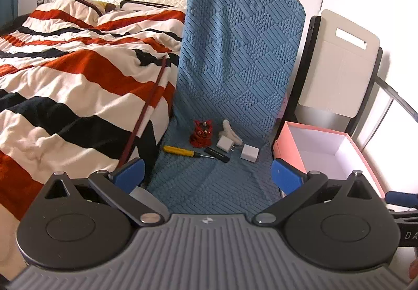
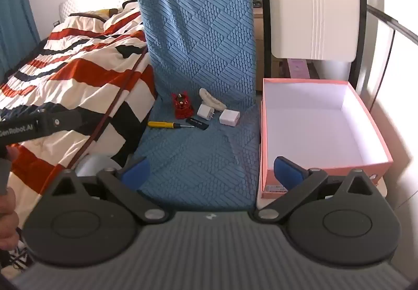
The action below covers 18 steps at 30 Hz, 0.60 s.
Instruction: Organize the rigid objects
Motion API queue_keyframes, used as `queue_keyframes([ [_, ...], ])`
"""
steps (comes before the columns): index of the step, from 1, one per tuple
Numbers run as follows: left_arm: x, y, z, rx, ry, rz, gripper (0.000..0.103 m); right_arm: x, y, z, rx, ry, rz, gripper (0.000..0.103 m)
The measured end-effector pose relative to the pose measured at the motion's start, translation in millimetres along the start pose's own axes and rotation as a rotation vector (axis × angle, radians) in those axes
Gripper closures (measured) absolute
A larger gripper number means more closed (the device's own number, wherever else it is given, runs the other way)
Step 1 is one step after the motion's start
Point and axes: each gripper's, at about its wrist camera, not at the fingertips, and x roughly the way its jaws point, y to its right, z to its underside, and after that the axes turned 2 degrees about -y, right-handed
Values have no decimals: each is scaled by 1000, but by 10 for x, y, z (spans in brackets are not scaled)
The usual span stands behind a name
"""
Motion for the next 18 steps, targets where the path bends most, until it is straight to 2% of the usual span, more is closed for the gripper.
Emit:
queue_keyframes([
  [6, -39, 16, -54, 18, 40, -33, 0, 54, 36, -55, 4, 4, -18, 0],
  [15, 6, 16, -26, 3, 20, -34, 0, 108, 22, -31, -7, -1, -32, 0],
  [18, -28, 1, -48, 9, 53, -84, 0, 132, -15, -45, -16, 11, -24, 0],
])
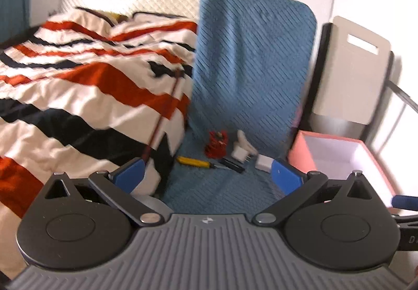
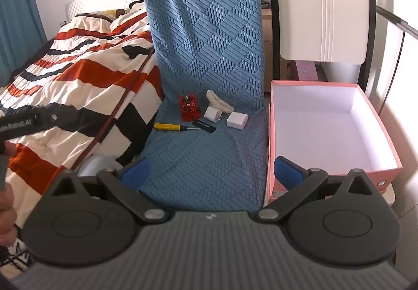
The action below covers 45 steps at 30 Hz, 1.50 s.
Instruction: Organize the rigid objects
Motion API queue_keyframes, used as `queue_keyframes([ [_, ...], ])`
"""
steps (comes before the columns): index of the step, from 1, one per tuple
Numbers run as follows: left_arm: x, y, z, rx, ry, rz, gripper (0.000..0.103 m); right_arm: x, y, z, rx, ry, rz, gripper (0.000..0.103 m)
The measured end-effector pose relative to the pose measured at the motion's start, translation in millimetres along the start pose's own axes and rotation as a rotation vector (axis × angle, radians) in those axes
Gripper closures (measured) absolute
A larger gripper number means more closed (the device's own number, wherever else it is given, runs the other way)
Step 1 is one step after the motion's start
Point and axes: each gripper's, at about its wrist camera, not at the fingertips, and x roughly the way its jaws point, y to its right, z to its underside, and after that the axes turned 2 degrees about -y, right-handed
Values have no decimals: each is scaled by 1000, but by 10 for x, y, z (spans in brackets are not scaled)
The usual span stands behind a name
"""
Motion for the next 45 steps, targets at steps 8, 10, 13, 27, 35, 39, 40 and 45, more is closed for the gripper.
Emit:
queue_keyframes([
  [8, -48, -21, 9, 7, 2, 5, 0, 35, -97, 46, -15, -13, -13, 0],
  [10, -23, -31, 32, 6, -9, 12, 0, 37, -131, 57, -18, -8, -15, 0],
  [13, 13, -38, 36, 22, -13, 20, 0, 25, -162, 67, -7, 6, -24, 0],
  [27, 264, -194, 51, 45, -21, 79, 0, 133, -229, 108, 42, -1, 4, 0],
  [35, 461, -235, 42, 22, -37, 90, 0, 277, -158, 202, 77, -34, 17, 0],
  [39, 605, -176, 10, 36, -31, 92, 0, 435, -129, 184, 51, -27, 28, 0],
  [40, 674, -158, -1, 47, -29, 91, 0, 478, -122, 170, 51, -20, 24, 0],
  [45, 1041, -102, -53, 55, -49, 87, 0, 752, -72, 123, 23, -14, 20, 0],
])
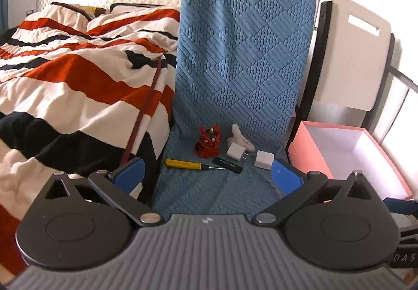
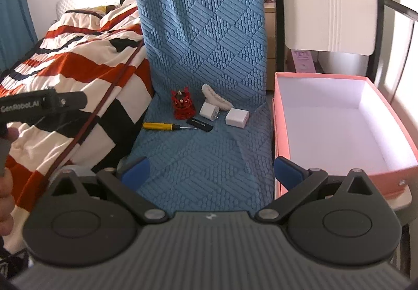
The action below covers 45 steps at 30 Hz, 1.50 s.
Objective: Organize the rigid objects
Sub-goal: 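Move the left tool to the red figurine while the right tool approaches the white cube charger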
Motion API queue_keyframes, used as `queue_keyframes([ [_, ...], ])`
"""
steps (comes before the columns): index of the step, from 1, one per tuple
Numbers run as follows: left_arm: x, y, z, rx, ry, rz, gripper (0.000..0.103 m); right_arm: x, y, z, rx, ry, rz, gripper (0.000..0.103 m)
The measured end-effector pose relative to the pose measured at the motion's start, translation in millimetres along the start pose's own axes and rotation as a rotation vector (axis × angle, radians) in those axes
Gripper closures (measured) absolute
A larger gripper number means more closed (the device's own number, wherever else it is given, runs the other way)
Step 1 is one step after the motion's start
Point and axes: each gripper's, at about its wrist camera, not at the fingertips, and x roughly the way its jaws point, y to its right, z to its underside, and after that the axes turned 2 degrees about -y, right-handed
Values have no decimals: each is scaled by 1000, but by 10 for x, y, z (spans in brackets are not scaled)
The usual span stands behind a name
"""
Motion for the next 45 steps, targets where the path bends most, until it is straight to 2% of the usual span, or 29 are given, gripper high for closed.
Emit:
queue_keyframes([
  [5, 414, 66, -24, 2, -18, 6, 0, 324, 79, -31, -5, -15, -10, 0],
  [10, 874, 240, -11, 43, -11, 37, 0, 646, 160, -27, -4, -14, -33, 0],
  [13, 1136, 334, 9, 74, -10, 27, 0, 842, 164, -16, -25, -33, -38, 0],
  [19, 1574, 372, 90, 70, -46, 33, 0, 1092, 216, -37, -17, 12, -59, 0],
  [21, 1649, 399, 134, 69, -37, 35, 0, 1159, 242, -67, -30, 37, -52, 0],
  [24, 1777, 446, 180, 87, -31, 12, 0, 1287, 276, -90, -50, 27, -37, 0],
  [28, 1995, 368, 172, 36, -36, 17, 0, 1421, 298, -102, -70, 39, -29, 0],
  [32, 2220, 271, 166, -30, -17, 3, 0, 1569, 347, -184, -33, 18, -49, 0],
  [38, 2603, 234, 121, 31, -105, 78, 0, 1785, 337, -306, -29, 14, -39, 0],
  [45, 2937, 124, 23, 11, -148, 69, 0, 2048, 239, -467, -110, 26, -53, 0],
])
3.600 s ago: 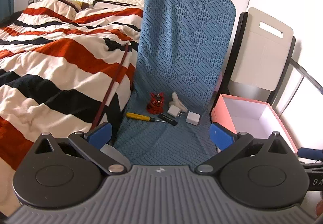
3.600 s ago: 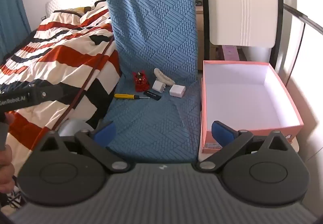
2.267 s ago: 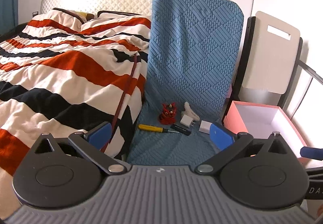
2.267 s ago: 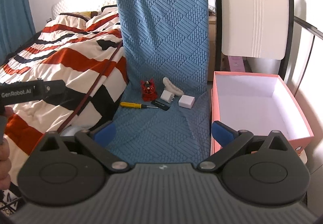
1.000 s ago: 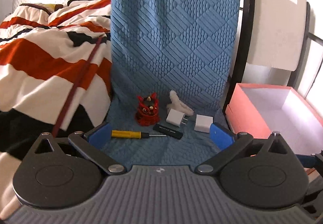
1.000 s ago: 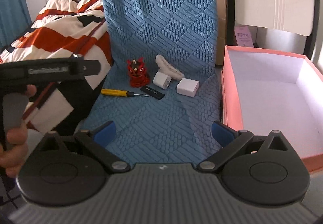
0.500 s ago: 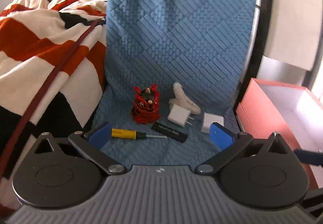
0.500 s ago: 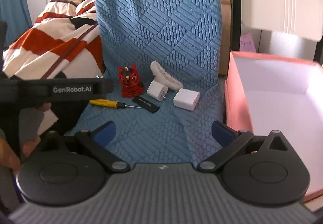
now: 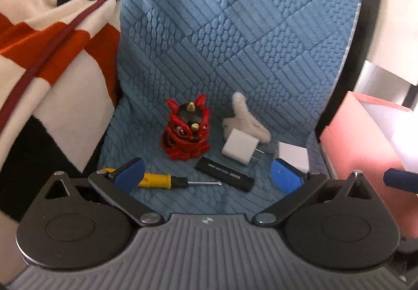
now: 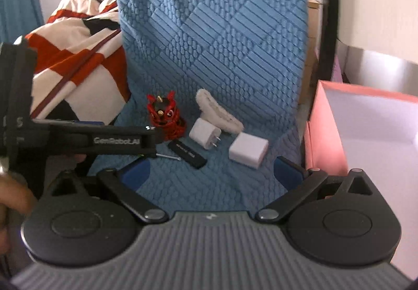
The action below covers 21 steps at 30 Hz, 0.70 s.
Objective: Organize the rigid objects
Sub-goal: 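Move the left tool to the red figurine while the right tool approaches the white cube charger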
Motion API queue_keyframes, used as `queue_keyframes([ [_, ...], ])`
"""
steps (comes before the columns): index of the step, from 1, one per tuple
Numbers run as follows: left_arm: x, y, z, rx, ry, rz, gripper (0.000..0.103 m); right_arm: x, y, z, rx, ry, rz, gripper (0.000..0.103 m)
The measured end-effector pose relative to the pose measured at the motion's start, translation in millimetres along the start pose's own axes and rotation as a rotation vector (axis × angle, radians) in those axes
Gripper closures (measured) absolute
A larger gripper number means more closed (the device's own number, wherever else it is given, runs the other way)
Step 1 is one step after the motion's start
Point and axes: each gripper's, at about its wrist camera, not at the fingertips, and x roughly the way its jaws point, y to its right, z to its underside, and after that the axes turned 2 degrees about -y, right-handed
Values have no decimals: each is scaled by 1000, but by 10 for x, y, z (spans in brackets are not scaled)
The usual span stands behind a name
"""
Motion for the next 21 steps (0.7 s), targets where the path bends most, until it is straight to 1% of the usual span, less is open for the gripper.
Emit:
queue_keyframes([
  [2, 128, -76, -63, -30, -24, 18, 0, 86, 12, -43, -11, 1, -4, 0],
  [4, 255, -134, -113, -55, -42, 32, 0, 199, 32, -78, -22, -24, 16, 0],
  [6, 373, -165, -172, -63, -50, 22, 0, 328, 56, -95, -26, -53, 41, 0],
  [8, 498, -206, -241, -81, -55, 13, 0, 409, 59, -134, -18, -62, 28, 0],
  [11, 649, -275, -340, -112, -60, 30, 0, 495, 94, -209, 17, -53, -3, 0],
  [14, 748, -293, -407, -113, -56, 35, 0, 627, 130, -280, 28, -69, -18, 10],
  [16, 818, -300, -439, -113, -63, 53, 2, 734, 129, -314, 22, -88, -35, 23],
  [18, 890, -297, -456, -119, -80, 75, 5, 854, 92, -340, -20, -104, -17, 30],
  [19, 923, -282, -459, -116, -90, 80, 6, 909, 79, -349, -39, -108, 0, 30],
  [21, 959, -254, -460, -103, -97, 67, 8, 1034, 98, -364, -56, -116, 20, 30],
])
